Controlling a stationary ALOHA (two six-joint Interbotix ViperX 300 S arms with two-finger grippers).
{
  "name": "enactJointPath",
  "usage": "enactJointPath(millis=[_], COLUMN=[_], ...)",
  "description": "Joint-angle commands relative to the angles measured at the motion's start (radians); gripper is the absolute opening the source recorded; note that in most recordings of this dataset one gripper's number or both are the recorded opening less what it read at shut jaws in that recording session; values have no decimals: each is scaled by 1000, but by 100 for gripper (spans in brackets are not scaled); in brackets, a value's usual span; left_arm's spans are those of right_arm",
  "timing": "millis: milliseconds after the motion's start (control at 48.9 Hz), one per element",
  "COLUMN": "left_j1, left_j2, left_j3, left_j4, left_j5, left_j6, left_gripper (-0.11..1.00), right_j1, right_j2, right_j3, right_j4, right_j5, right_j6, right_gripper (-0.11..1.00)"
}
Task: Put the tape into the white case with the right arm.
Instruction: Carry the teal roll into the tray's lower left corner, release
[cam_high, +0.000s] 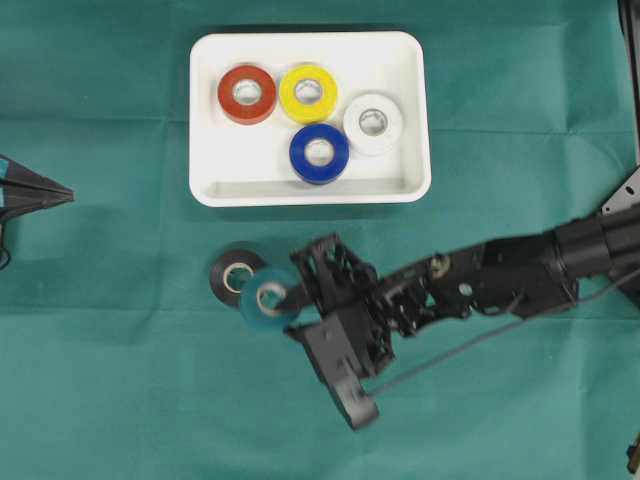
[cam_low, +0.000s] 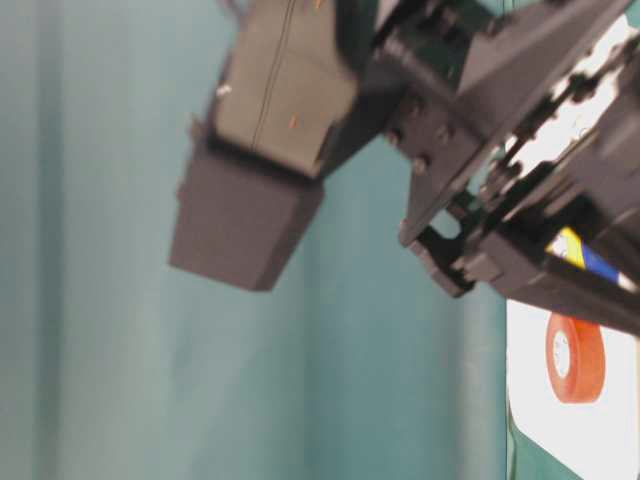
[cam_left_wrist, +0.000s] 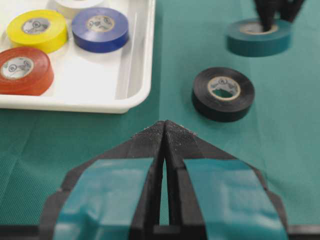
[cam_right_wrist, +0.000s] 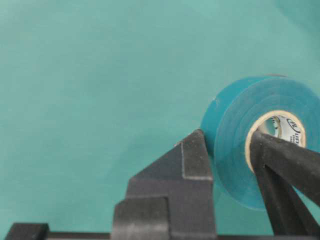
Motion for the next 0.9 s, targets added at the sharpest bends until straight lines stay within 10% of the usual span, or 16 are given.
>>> enactJointPath(millis=[0,512,880], left_j1=[3,3,5], left_j2=[9,9,9], left_j3=[-9,-9,-14], left_j4=[0,0,0], left_j5=[-11,-9,-9], left_j6=[0,0,8], left_gripper=[1,1,1], right_j1=[-49,-316,-362], right_j2=[-37,-20,9], right_j3=[-20,-21,-31], right_j4=[-2,-3,-3], right_j5=[-17,-155,-184], right_j6=[-3,-11,-12], right_gripper=[2,2,2])
